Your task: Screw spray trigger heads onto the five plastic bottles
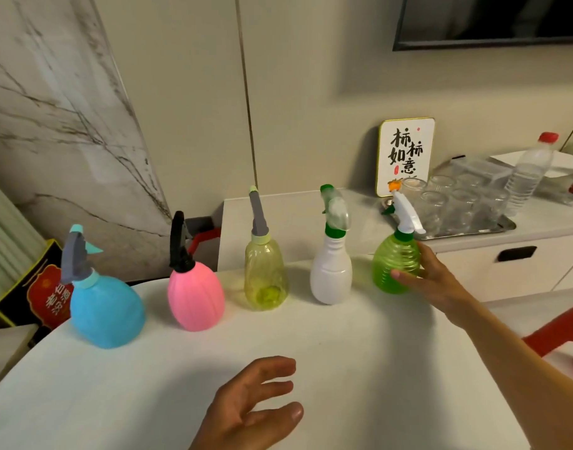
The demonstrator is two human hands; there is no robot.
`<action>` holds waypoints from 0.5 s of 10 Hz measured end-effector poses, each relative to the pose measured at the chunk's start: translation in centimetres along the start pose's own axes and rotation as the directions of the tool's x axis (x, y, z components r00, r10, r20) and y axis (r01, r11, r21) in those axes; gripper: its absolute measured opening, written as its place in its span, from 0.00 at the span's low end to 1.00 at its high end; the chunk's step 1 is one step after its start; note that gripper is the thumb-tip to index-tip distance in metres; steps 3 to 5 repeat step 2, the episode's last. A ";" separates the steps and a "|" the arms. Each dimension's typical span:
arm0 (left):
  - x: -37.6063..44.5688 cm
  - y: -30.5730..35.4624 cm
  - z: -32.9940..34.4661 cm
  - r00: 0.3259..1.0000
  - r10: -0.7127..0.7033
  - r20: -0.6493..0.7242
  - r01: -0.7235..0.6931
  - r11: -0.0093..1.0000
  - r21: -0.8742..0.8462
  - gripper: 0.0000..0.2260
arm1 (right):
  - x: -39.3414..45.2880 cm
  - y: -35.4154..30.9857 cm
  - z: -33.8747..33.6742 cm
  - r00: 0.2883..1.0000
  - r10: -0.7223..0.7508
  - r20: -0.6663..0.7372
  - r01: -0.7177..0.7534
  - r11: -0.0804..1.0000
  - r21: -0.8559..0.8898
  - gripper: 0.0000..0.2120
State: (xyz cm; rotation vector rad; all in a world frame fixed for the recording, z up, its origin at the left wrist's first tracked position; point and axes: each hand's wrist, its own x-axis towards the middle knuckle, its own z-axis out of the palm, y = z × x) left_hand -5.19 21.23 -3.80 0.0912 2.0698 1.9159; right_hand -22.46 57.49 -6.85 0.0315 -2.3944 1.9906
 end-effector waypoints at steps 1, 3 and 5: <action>0.1 0.1 -0.4 1.000 -0.004 0.026 0.004 1.000 -0.002 0.22 | 0.1 -0.4 0.0 0.999 0.008 0.052 -0.008 1.000 -0.003 0.33; 0.0 0.3 -0.6 0.999 -0.010 0.031 0.011 1.000 -0.020 0.21 | -0.1 -1.0 0.1 0.999 0.008 0.047 -0.007 1.000 -0.015 0.35; 0.0 0.3 -0.6 0.999 -0.010 0.031 0.011 1.000 -0.020 0.21 | -0.1 -1.0 0.1 0.999 0.008 0.047 -0.007 1.000 -0.015 0.35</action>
